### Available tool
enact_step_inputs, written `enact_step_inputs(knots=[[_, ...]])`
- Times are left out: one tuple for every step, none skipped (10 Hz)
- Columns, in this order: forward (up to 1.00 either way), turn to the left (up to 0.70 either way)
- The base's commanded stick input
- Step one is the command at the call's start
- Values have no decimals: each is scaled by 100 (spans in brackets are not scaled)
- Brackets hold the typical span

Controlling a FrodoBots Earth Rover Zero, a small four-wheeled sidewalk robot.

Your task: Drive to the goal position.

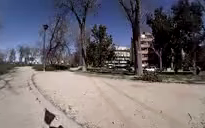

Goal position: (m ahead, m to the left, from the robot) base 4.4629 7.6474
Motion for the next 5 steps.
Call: enact_step_inputs(knots=[[30, 0], [30, -4], [30, -42], [30, -53], [30, -56]])
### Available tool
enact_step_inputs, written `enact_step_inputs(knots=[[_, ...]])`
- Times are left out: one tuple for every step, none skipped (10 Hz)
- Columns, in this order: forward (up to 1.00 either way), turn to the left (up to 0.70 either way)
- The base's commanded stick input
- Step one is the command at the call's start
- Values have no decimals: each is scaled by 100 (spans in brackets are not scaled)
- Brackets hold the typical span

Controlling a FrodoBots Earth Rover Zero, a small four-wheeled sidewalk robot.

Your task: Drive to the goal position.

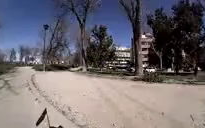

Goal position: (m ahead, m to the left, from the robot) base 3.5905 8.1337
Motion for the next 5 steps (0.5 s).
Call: enact_step_inputs(knots=[[30, -56], [30, -56], [30, -56], [30, -56], [30, -56]])
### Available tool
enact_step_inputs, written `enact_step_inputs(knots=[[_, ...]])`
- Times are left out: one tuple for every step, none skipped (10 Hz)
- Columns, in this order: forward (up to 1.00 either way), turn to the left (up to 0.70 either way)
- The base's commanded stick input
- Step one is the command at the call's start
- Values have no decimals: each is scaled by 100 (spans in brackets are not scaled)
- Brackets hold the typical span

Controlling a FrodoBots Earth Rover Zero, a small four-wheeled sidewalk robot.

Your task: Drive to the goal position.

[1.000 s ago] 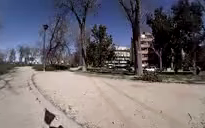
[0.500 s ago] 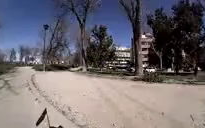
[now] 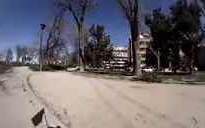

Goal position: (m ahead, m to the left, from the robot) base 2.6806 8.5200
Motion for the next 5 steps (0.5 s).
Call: enact_step_inputs(knots=[[30, -56], [30, -56], [30, -56], [30, -56], [30, -51]])
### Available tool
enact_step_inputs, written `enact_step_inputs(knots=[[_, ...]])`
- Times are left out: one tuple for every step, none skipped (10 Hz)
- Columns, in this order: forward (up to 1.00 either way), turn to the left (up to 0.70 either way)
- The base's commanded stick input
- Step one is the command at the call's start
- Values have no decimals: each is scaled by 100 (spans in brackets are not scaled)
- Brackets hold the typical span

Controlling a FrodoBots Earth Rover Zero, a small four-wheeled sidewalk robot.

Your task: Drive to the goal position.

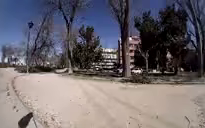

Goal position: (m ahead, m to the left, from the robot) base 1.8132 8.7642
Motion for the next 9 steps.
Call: enact_step_inputs(knots=[[30, 0], [30, 0], [30, 0], [30, 0], [30, 0], [30, 0], [30, 0], [30, 0], [30, 0]])
